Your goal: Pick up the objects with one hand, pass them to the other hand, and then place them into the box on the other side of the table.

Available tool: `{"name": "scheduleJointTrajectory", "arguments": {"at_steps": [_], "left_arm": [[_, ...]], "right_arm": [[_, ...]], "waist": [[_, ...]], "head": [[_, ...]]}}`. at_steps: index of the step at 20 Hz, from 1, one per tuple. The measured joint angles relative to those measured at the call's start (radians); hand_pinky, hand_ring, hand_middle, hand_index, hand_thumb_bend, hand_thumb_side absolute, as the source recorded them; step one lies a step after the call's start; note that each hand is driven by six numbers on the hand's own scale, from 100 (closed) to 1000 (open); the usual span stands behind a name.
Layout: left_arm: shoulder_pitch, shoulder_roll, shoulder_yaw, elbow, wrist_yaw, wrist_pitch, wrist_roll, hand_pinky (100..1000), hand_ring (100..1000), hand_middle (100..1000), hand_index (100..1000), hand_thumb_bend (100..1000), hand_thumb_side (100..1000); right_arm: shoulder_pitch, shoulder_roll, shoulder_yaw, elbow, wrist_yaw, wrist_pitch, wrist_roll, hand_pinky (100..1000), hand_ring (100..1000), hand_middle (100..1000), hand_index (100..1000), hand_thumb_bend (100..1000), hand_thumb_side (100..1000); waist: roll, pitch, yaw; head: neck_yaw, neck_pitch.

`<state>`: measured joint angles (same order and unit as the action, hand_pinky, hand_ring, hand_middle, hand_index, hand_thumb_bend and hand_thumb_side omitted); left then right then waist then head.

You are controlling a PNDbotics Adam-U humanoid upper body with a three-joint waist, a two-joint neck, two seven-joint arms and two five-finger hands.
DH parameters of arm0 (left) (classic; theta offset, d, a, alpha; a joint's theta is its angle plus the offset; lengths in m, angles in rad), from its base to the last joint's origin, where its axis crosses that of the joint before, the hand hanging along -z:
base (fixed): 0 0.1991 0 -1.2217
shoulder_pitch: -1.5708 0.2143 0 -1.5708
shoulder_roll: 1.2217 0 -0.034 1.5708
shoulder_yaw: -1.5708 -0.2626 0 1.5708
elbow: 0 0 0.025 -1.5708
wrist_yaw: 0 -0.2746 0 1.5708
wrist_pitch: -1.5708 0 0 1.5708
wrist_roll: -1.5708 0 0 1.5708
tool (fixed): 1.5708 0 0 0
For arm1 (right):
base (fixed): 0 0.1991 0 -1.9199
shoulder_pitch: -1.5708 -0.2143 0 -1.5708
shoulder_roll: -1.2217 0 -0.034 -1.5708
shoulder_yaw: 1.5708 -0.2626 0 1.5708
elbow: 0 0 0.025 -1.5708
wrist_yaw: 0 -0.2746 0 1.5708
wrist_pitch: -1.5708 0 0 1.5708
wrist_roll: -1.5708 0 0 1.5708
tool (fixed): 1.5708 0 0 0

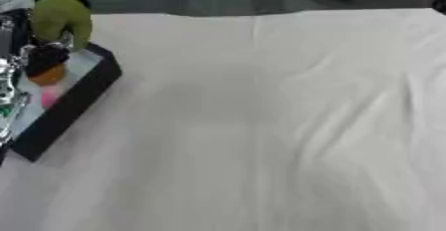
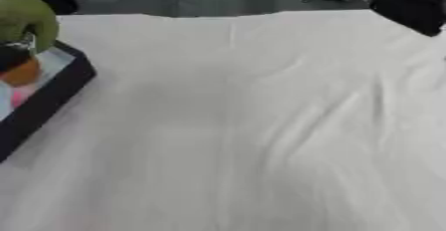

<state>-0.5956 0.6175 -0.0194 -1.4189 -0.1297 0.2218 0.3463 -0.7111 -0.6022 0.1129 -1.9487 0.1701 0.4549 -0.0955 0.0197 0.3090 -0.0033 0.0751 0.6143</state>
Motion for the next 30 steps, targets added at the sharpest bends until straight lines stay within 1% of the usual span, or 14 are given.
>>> {"name": "scheduleJointTrajectory", "arguments": {"at_steps": [2,6,9,10,11,14,17,19,21,22,24,25,27,30], "left_arm": [[0.003,0.0,0.001,0.005,-0.042,0.022,-0.008,507,618,437,518,100,100],[0.006,0.0,0.005,0.013,-0.136,0.075,-0.028,550,653,481,574,165,100],[0.006,0.0,0.01,0.019,-0.184,0.115,-0.042,621,740,564,720,229,100],[0.006,0.0,0.011,0.023,-0.194,0.128,-0.051,662,781,616,858,306,100],[0.007,0.0,0.011,0.026,-0.204,0.142,-0.066,687,807,646,896,359,102],[0.007,0.0,0.011,0.035,-0.232,0.186,-0.141,733,847,702,920,462,100],[0.007,0.0,0.013,0.034,-0.265,0.224,-0.185,762,871,735,925,587,177],[0.007,-0.001,0.017,0.034,-0.285,0.243,-0.194,764,872,737,921,609,204],[0.007,-0.001,0.019,0.033,-0.296,0.256,-0.197,760,869,734,908,593,222],[0.007,-0.001,0.02,0.031,-0.299,0.26,-0.197,755,866,730,894,563,248],[0.007,-0.001,0.022,0.025,-0.301,0.264,-0.191,733,850,718,866,436,367],[0.007,-0.002,0.025,0.018,-0.298,0.263,-0.18,719,839,727,867,427,400],[0.007,-0.004,0.032,0.0,-0.273,0.244,-0.138,697,826,741,863,441,451],[0.007,-0.015,0.037,-0.043,-0.18,0.161,-0.042,692,833,738,836,452,652]], "right_arm": [[0.004,0.0,-0.005,0.001,-0.004,0.002,-0.008,767,811,701,740,223,277],[0.008,0.0,-0.014,0.001,-0.011,0.004,-0.021,767,810,701,740,222,277],[0.008,0.0,-0.014,0.001,-0.017,0.005,-0.028,767,810,700,740,222,278],[0.008,0.0,-0.014,0.001,-0.018,0.005,-0.029,767,810,701,740,213,281],[0.009,0.0,-0.014,0.001,-0.019,0.005,-0.03,768,810,701,740,207,285],[0.018,0.0,-0.014,0.001,-0.02,0.007,-0.025,768,809,700,741,217,290],[0.028,0.0,-0.014,-0.001,-0.02,0.009,-0.019,768,809,699,741,218,291],[0.034,0.0,-0.014,-0.005,-0.02,0.01,-0.017,768,809,699,741,218,290],[0.035,0.0,-0.014,-0.011,-0.02,0.01,-0.017,768,809,699,741,217,291],[0.035,0.0,-0.015,-0.014,-0.02,0.01,-0.017,768,809,699,741,217,291],[0.04,0.0,-0.017,-0.018,-0.02,0.01,-0.017,768,809,699,741,217,290],[0.042,0.0,-0.018,-0.02,-0.02,0.01,-0.017,768,809,699,741,217,290],[0.043,0.0,-0.019,-0.024,-0.021,0.011,-0.019,768,812,705,742,215,294],[0.044,0.001,-0.02,-0.024,-0.021,0.015,-0.026,769,820,720,751,180,348]], "waist": [[0.0,0.0,0.002],[0.0,0.0,0.003],[0.0,0.0,0.003],[0.0,0.0,0.003],[0.0,0.0,0.003],[0.0,0.0,0.002],[0.0,0.0,0.001],[0.0,0.0,-0.002],[0.0,0.0,-0.002],[0.0,0.0,-0.002],[0.0,0.0,-0.002],[0.0,0.0,-0.002],[0.0,0.0,-0.002],[0.0,0.0,-0.001]], "head": [[0.003,-0.001],[0.006,-0.002],[0.005,-0.002],[0.005,-0.002],[0.003,-0.002],[-0.001,-0.002],[-0.005,-0.002],[-0.006,-0.002],[-0.007,-0.002],[-0.007,-0.002],[-0.008,-0.002],[-0.008,-0.002],[-0.011,-0.002],[-0.015,-0.002]]}}
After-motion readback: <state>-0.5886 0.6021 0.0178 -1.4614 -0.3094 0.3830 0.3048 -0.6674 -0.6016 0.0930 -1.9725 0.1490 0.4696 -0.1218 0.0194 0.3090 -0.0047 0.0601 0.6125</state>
